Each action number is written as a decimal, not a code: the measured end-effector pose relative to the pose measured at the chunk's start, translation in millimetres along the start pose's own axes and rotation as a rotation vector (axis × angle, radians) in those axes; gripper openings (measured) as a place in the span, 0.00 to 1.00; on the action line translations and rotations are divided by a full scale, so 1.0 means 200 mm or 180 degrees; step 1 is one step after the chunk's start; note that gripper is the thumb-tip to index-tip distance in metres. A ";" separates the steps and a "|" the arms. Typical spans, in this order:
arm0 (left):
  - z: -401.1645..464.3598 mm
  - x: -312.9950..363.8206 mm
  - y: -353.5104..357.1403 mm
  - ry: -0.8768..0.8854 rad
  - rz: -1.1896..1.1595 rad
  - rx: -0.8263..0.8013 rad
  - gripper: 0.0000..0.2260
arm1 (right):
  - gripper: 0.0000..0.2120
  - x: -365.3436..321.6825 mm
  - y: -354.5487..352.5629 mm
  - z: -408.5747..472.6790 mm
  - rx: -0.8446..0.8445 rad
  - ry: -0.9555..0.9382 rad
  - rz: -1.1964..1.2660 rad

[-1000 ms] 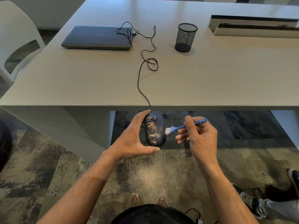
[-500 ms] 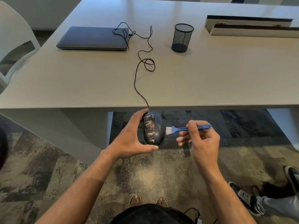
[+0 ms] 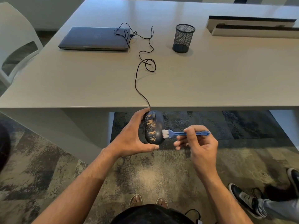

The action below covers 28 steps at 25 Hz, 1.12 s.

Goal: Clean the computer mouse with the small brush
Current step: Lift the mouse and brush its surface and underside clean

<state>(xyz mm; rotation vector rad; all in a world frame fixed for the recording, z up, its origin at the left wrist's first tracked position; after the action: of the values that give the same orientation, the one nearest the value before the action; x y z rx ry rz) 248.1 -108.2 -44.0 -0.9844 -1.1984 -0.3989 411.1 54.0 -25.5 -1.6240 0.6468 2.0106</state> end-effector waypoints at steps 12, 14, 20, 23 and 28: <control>0.02 0.01 0.02 0.0044 0.0038 -0.0056 0.52 | 0.06 0.07 -0.01 -0.04 -0.0334 -0.0039 0.0024; 0.02 0.01 0.02 0.0055 0.0061 -0.0055 0.52 | 0.05 0.07 -0.02 -0.01 -0.0216 -0.0006 0.0033; 0.01 0.01 0.03 0.0051 0.0082 -0.0090 0.52 | 0.10 0.06 -0.07 0.06 -0.0114 0.0148 0.0289; 0.01 0.01 0.03 0.0069 0.0090 -0.0110 0.51 | 0.11 0.07 -0.05 0.04 -0.0507 0.0212 0.0267; 0.01 0.01 0.04 0.0096 0.0016 -0.0141 0.52 | 0.09 0.06 -0.02 0.17 -0.0352 0.0301 0.0203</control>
<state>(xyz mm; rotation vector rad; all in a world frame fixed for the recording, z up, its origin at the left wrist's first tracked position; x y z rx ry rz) 253.2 -102.4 -44.6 -1.0160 -1.1641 -0.4365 385.6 80.2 -31.4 -1.7932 0.6389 2.0576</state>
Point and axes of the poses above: each hand's wrist, its own z-axis towards the middle knuckle, its own y-axis out of the palm, x = y × z, the point moved 1 cm from there along z, towards the middle knuckle, and after that the axes turned 7 degrees about -z, right-handed, at the moved point
